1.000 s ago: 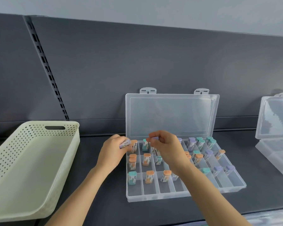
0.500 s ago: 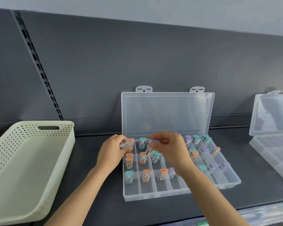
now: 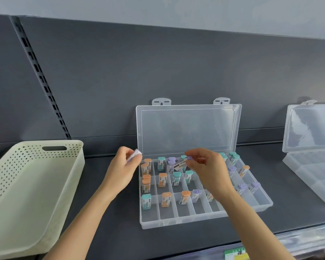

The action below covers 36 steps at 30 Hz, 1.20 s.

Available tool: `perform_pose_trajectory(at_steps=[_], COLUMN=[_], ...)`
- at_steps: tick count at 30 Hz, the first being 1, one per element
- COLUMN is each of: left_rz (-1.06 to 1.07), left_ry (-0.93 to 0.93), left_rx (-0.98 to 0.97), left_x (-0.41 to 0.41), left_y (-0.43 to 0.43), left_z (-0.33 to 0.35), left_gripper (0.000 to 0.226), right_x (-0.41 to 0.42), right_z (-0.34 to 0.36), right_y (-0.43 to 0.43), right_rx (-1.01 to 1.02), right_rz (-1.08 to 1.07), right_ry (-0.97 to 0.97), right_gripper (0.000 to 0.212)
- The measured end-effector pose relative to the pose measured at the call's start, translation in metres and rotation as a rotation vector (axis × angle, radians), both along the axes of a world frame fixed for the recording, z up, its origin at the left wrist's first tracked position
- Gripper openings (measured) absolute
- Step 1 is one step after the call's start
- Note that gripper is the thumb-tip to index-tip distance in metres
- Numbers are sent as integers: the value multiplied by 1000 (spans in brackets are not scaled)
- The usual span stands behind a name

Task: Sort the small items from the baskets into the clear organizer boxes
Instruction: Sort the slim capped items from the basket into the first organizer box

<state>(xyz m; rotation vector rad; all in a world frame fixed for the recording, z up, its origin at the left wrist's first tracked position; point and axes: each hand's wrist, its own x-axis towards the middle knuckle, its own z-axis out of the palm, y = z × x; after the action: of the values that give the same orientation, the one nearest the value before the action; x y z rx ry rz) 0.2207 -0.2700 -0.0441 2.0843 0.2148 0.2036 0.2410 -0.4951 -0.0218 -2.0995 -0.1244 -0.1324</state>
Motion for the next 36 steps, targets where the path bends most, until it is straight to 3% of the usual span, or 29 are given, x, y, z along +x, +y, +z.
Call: perform_pose_trajectory(at_steps=[2,5,9,16,22,29,36], left_rz=[-55,-158,-199,-146,-265,-383,-452], left_ry=[46,47,-26,-119,-209,-210,-221], left_rx=[-55,12,161,171,253,185,542], left_x=[-7,-17,-25,-37,-39,-47,-40], left_y=[3,3,-4,-22,-49,-97,-121], left_z=[8,17,19,20,24,20,-7], left_gripper=[8,19,22,15,14,8,8], right_x=[-3,-8,-14,-31,-43,-54,-61], right_z=[-1,-3,-6,-11,-17,-20,-19], right_y=[-3,-7,-10,-24,-31,-49,-64], right_rx=[-10,-18,-8,153,176,210,235], right_rz=[-5,-7,-17,-109,-158,-229,-296], right_ry=[-2,-16,-25,15,28,-4,-13], right_gripper=[17,17,17,20,18,20,17])
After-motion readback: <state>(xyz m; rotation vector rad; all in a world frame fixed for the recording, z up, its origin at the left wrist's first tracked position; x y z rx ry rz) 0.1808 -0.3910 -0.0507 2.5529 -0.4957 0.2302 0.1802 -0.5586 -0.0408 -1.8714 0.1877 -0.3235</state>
